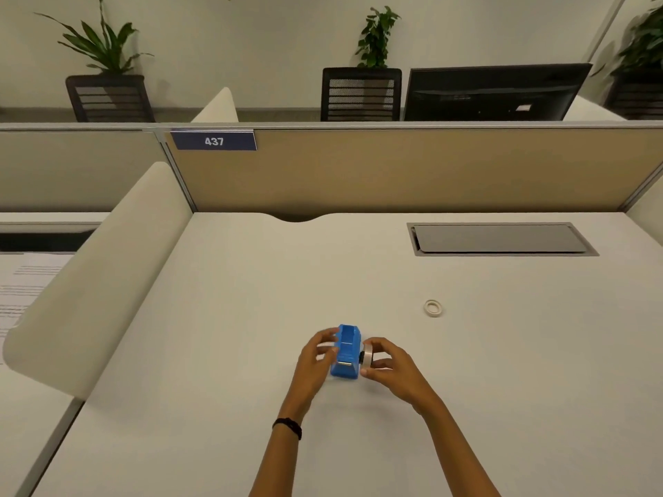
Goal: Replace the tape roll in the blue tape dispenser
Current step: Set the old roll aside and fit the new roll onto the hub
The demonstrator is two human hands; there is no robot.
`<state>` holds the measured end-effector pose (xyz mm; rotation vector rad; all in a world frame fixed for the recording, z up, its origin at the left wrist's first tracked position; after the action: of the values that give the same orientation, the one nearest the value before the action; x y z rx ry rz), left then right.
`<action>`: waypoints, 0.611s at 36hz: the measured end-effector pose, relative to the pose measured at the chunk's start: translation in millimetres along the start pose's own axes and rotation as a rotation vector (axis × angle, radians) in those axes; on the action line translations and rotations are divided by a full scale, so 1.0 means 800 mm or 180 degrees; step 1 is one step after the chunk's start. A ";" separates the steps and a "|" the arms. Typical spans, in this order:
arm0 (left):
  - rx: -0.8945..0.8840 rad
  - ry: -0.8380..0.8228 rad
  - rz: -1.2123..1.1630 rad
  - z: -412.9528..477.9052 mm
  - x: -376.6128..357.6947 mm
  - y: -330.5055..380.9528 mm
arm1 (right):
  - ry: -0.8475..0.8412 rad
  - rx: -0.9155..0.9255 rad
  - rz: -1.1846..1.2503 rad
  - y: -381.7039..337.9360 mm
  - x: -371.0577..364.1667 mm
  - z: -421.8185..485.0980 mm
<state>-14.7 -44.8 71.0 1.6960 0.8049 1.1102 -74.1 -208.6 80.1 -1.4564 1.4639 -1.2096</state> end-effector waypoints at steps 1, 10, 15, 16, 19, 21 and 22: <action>-0.0049 -0.0158 0.0148 0.007 0.007 -0.001 | 0.0016 -0.0021 -0.0019 -0.001 0.000 0.001; -0.0019 -0.1816 0.1639 0.052 0.016 -0.027 | 0.0093 -0.0287 -0.0176 0.006 0.008 0.008; -0.0229 -0.1549 0.1748 0.058 0.008 -0.038 | 0.0132 -0.0433 -0.0186 0.022 0.010 0.006; -0.0260 -0.1463 0.1724 0.059 0.008 -0.038 | 0.0145 -0.0463 -0.0170 0.025 0.010 0.005; -0.0341 -0.1392 0.1724 0.065 0.011 -0.042 | 0.0217 -0.0519 -0.0079 0.034 0.012 0.003; -0.0359 -0.1453 0.1787 0.071 0.014 -0.045 | 0.0252 -0.0509 -0.0061 0.036 0.014 0.001; -0.0360 -0.1476 0.1801 0.074 0.014 -0.046 | 0.0263 -0.0508 -0.0057 0.038 0.014 0.001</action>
<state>43.3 -41.8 30.2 2.0323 -0.0383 1.0295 -83.2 -222.7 52.5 -1.5436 1.6385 -1.1993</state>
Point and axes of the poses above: each hand's wrist, its own z-axis towards the middle knuckle, its own x-axis out of the back of the hand, y = z × x, the point moved 1 cm from there along z, towards the middle knuckle, and after that the axes turned 10 degrees about z, right-handed, at the moved point
